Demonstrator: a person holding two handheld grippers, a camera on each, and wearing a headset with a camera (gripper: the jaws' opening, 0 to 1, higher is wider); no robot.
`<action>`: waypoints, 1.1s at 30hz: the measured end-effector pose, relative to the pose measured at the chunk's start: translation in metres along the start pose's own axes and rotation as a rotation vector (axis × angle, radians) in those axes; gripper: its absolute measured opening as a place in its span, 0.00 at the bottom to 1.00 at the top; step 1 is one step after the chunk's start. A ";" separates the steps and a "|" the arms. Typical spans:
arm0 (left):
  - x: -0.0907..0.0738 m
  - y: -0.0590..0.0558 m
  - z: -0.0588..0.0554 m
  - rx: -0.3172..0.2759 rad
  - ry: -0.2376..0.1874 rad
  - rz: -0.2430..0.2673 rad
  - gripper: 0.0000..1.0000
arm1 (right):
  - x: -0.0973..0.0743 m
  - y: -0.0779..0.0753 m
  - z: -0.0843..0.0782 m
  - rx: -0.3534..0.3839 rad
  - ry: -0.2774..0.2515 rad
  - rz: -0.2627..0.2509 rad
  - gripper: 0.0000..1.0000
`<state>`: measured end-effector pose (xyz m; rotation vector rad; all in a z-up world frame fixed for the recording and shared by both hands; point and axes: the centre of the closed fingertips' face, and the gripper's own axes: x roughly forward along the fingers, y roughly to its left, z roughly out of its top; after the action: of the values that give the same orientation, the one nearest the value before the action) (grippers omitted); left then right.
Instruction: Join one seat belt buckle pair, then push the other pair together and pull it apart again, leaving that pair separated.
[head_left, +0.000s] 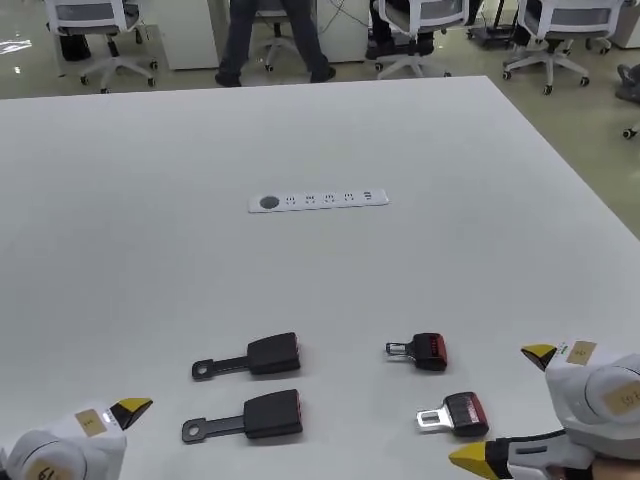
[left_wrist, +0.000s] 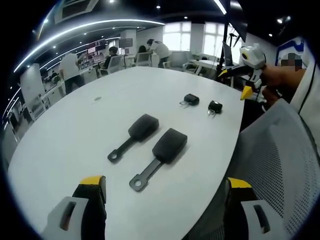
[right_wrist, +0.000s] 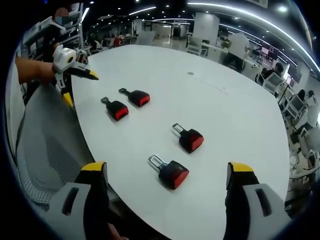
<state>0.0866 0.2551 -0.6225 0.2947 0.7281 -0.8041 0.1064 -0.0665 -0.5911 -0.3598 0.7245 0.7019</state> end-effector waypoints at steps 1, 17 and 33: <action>0.000 0.000 0.000 0.003 -0.001 0.003 1.00 | 0.000 0.000 0.000 0.002 0.000 0.000 1.00; 0.000 0.004 -0.003 0.023 0.009 0.004 0.93 | 0.005 0.004 0.003 0.005 0.008 0.022 0.90; 0.016 0.001 0.007 0.087 0.013 -0.059 0.76 | 0.019 0.008 0.002 -0.059 0.007 0.086 0.72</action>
<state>0.0982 0.2431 -0.6283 0.3580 0.7176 -0.8917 0.1123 -0.0514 -0.6031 -0.3867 0.7307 0.8044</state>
